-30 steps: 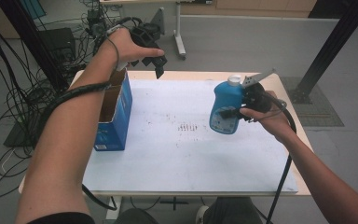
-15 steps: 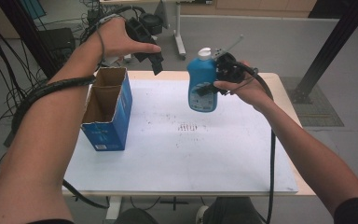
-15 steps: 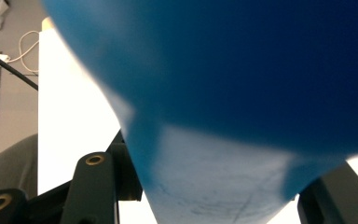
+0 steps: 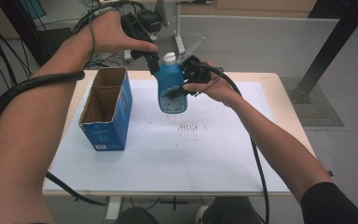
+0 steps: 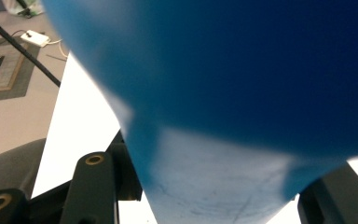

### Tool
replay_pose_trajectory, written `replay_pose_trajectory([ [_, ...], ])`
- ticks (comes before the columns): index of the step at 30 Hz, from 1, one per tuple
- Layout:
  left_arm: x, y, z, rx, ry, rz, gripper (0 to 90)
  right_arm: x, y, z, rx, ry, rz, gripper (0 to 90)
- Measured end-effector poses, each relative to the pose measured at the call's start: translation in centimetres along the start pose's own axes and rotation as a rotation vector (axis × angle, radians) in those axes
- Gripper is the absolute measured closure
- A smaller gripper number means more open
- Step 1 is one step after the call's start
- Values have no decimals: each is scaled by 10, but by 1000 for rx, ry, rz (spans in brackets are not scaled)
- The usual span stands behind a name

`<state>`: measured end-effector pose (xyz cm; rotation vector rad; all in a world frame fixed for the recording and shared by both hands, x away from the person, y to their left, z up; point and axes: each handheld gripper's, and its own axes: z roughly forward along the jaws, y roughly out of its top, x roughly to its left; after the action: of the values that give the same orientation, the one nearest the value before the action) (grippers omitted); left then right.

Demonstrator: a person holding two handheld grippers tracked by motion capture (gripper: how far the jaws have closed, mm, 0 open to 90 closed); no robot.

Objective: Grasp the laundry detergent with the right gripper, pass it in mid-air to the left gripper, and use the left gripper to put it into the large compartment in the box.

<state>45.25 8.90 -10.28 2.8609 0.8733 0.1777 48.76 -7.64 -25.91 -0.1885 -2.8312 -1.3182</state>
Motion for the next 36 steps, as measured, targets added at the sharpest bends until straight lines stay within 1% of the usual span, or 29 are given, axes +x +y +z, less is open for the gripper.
replay_pose_trajectory([
  [2,-2,-2,2,8,-6,4,67,1,0,9,1,23,-20,434],
  [4,-4,-4,4,34,-11,19,68,1,-1,16,1,53,-22,434],
  [5,-5,-4,5,38,-11,23,67,2,0,20,1,64,-29,434],
  [7,-9,-5,6,38,-21,32,67,5,0,25,-1,76,-48,434],
  [9,-12,-5,8,40,-27,41,66,7,0,28,-15,89,-52,434],
  [11,-15,-4,11,53,-27,58,66,10,0,30,-27,102,-60,434],
  [14,-18,-3,14,55,-27,70,66,15,1,30,-41,114,-77,434],
  [17,-23,-1,17,65,-39,84,79,20,3,29,-40,111,-102,434],
  [20,-26,-2,18,68,-46,104,74,24,3,25,-49,123,-116,434],
  [22,-29,-2,19,64,-52,106,72,27,3,23,-57,128,-122,434],
  [23,-29,-2,19,70,-55,109,72,28,3,22,-62,132,-125,434],
  [26,-32,0,20,77,-52,120,73,30,1,21,-69,146,-129,434],
  [29,-33,1,21,75,-52,126,72,32,1,22,-67,141,-139,434],
  [31,-34,1,22,82,-51,131,72,34,0,23,-60,138,-145,433],
  [36,-36,2,26,89,-65,141,72,37,2,23,-64,140,-154,434],
])
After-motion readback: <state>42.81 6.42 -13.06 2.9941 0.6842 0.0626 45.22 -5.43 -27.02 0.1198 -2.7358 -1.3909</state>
